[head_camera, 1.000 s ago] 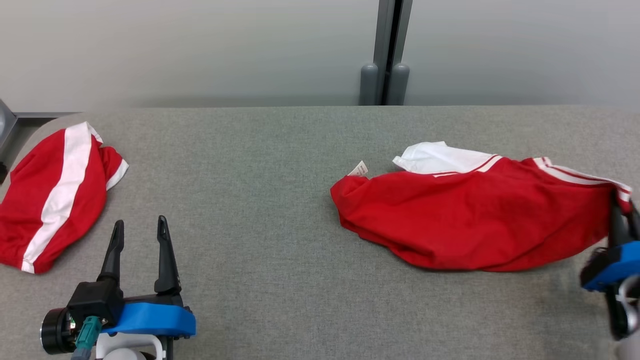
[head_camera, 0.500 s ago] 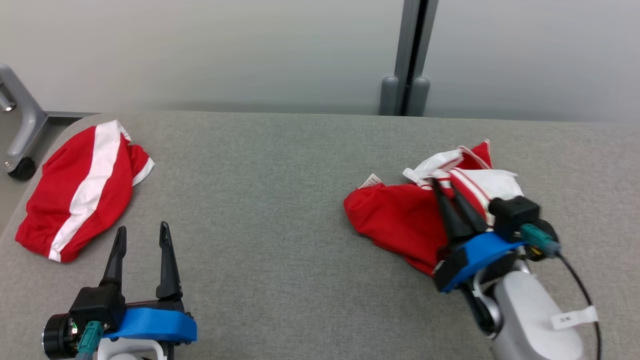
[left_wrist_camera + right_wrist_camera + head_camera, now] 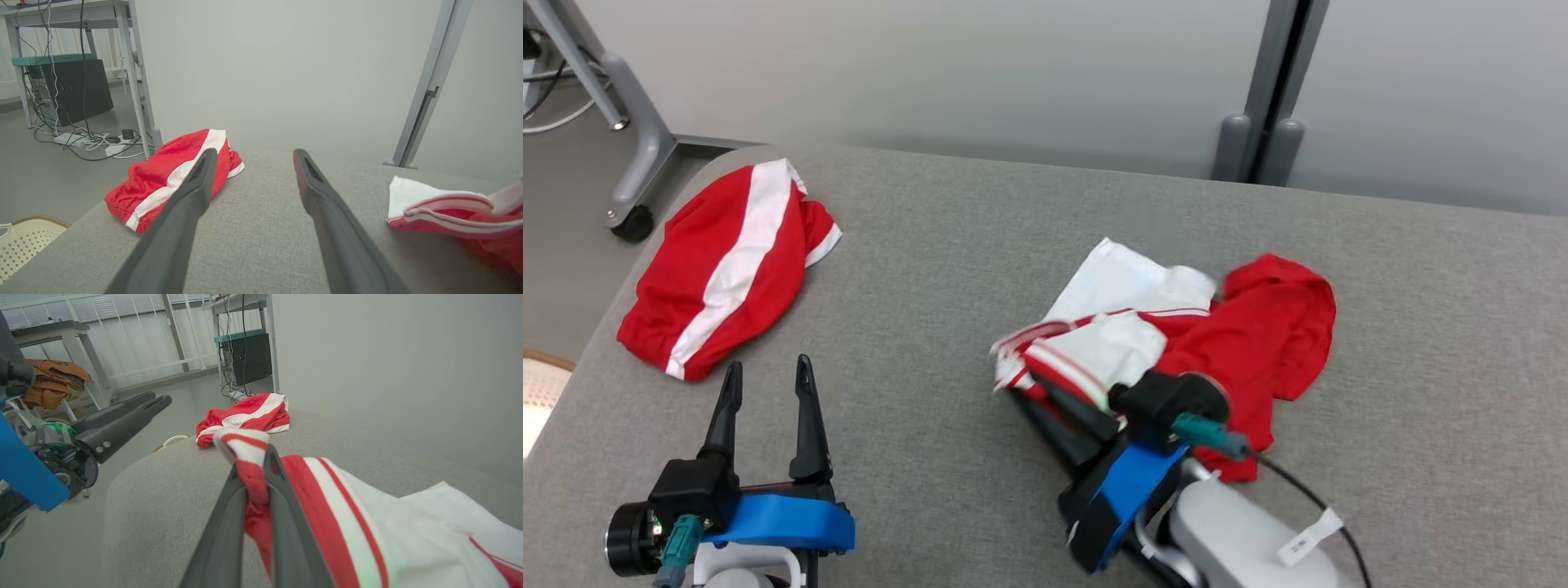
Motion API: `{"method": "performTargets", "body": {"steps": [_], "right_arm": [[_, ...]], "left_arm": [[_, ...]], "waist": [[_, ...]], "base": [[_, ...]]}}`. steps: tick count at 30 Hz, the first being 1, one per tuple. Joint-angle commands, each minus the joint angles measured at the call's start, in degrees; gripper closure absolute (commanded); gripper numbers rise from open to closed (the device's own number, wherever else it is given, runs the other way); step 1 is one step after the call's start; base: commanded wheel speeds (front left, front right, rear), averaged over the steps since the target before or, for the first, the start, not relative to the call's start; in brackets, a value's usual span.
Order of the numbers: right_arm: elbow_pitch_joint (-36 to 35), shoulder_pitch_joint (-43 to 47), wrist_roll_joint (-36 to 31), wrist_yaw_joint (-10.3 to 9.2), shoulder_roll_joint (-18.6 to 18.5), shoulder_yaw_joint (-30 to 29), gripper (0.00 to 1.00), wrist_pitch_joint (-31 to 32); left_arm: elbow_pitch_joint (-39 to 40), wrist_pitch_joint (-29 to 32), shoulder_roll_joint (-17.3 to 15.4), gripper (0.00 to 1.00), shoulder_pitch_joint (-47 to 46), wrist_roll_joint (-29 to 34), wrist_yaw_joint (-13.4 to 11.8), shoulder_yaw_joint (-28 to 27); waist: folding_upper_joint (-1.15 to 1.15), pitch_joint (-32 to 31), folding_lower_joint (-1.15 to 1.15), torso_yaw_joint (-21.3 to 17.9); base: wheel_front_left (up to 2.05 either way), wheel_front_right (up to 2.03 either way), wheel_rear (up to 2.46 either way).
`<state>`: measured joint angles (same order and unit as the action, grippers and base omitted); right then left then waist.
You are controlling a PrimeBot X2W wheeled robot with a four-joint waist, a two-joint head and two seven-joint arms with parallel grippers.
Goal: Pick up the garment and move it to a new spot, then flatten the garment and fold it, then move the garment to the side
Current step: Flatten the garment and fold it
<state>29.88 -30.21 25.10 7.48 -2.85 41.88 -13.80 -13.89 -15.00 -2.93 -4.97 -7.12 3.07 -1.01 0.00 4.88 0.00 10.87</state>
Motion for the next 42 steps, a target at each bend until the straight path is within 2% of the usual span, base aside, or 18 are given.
{"method": "performTargets", "body": {"steps": [1,8,9,10,14,19,23,30,36,42], "right_arm": [[-0.5,-1.1,1.7,0.03,-0.1,3.9,1.0,-0.6],[-0.3,-1.3,5.4,0.03,-0.1,16.0,1.0,-1.0],[-0.2,-1.1,5.7,0.03,-0.1,17.3,0.63,-1.0],[-0.1,-0.7,6.3,0.03,-0.1,18.4,0.0,-1.0],[0.6,-0.6,7.6,0.02,-0.1,19.6,0.0,-1.2],[1.7,-1.9,6.8,0.03,-0.1,16.3,0.0,-1.4],[1.4,-1.7,3.5,0.03,-0.1,7.8,0.0,-1.4],[1.0,3.1,-7.0,0.03,-0.4,-10.8,0.0,-1.4],[-3.0,10.5,-12.9,0.03,-1.9,-23.9,0.0,-1.4],[-7.4,18.8,-16.1,0.03,-1.3,-34.6,0.0,-1.4]], "left_arm": [[-0.1,-0.3,0.1,0.0,-0.8,-0.4,-0.1,0.4],[-0.4,-0.3,0.1,0.0,-1.3,-1.0,-0.6,1.0],[-0.5,-0.3,0.1,0.0,-1.3,-1.1,-0.6,1.0],[-0.5,-0.3,0.1,0.0,-1.4,-1.1,-0.6,0.9],[-0.7,-0.3,0.1,0.0,-1.3,-1.3,-0.9,0.5],[-0.6,-0.3,0.1,0.0,-0.6,-1.0,-0.8,0.0],[-0.2,-0.3,0.1,0.0,0.2,-0.5,-0.9,-0.9],[0.7,-0.3,0.1,0.0,1.5,0.1,-0.8,-2.1],[0.9,-0.2,0.1,0.0,2.2,0.3,-0.6,-2.9],[0.8,-0.2,0.1,0.0,2.1,0.7,-0.3,-3.4]], "waist": [[0.0,0.5,0.0,0.9],[0.0,1.3,0.0,1.9],[0.0,1.4,0.0,1.9],[0.0,1.4,0.0,1.9],[0.0,1.1,0.0,0.9],[0.0,0.4,0.0,-0.9],[0.0,-0.4,0.0,-3.0],[0.0,-0.9,0.0,-6.1],[0.0,-1.1,0.0,-7.7],[0.0,-1.3,0.0,-8.6]], "base": [[0.0,0.0,0.0],[0.0,0.0,0.0],[0.0,0.0,0.0],[0.0,0.0,0.0],[0.0,0.0,0.0],[0.0,0.0,0.0],[0.0,0.0,0.0],[0.0,0.0,0.0],[0.0,0.0,0.0],[0.0,0.0,0.0]]}}
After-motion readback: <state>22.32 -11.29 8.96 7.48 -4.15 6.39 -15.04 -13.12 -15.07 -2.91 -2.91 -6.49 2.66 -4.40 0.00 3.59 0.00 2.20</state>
